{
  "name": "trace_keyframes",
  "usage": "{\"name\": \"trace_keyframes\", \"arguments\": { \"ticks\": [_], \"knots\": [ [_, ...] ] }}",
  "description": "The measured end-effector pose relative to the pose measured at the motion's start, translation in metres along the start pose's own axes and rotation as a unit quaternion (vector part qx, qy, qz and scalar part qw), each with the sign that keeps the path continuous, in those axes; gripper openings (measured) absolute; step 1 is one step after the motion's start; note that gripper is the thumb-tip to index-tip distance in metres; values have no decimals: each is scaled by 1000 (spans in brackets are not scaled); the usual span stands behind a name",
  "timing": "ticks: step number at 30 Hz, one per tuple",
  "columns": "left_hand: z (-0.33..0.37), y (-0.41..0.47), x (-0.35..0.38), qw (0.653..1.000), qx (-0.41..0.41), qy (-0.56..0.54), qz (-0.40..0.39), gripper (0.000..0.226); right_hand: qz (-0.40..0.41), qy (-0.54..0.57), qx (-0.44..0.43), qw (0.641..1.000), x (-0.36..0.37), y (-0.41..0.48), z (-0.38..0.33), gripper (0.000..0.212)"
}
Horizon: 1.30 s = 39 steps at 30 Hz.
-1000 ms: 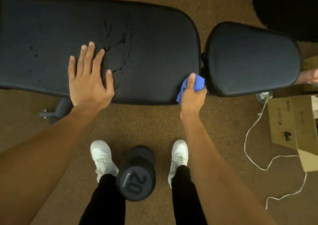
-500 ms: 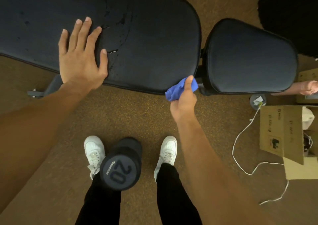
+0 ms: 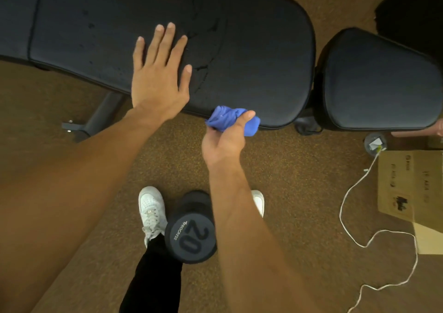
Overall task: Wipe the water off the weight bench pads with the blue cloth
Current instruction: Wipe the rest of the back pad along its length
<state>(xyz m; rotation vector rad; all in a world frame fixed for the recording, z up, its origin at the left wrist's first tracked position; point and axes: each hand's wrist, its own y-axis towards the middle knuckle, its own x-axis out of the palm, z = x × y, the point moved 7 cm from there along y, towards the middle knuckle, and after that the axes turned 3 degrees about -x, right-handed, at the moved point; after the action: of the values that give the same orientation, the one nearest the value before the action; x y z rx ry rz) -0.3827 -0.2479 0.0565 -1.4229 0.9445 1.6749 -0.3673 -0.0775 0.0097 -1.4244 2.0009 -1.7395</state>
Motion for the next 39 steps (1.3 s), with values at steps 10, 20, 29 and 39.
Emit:
{"name": "trace_keyframes", "arguments": {
  "ticks": [10, 20, 29, 39],
  "knots": [
    [-64, -3, -23, 994, -67, -84, 16, 60, 88, -103, -91, 987, -16, 8, -46, 32],
    [-91, 21, -24, 988, -146, -42, 34, 66, -73, -612, -368, 696, -7, -4, -94, 89],
    [-85, 18, -21, 984, -172, 8, 56, 67, -256, -804, -437, 312, 45, 9, -35, 87],
    [-85, 20, -17, 984, -169, 26, 43, 71, -140, -809, -438, 366, 60, 30, -57, 85]
  ]
}}
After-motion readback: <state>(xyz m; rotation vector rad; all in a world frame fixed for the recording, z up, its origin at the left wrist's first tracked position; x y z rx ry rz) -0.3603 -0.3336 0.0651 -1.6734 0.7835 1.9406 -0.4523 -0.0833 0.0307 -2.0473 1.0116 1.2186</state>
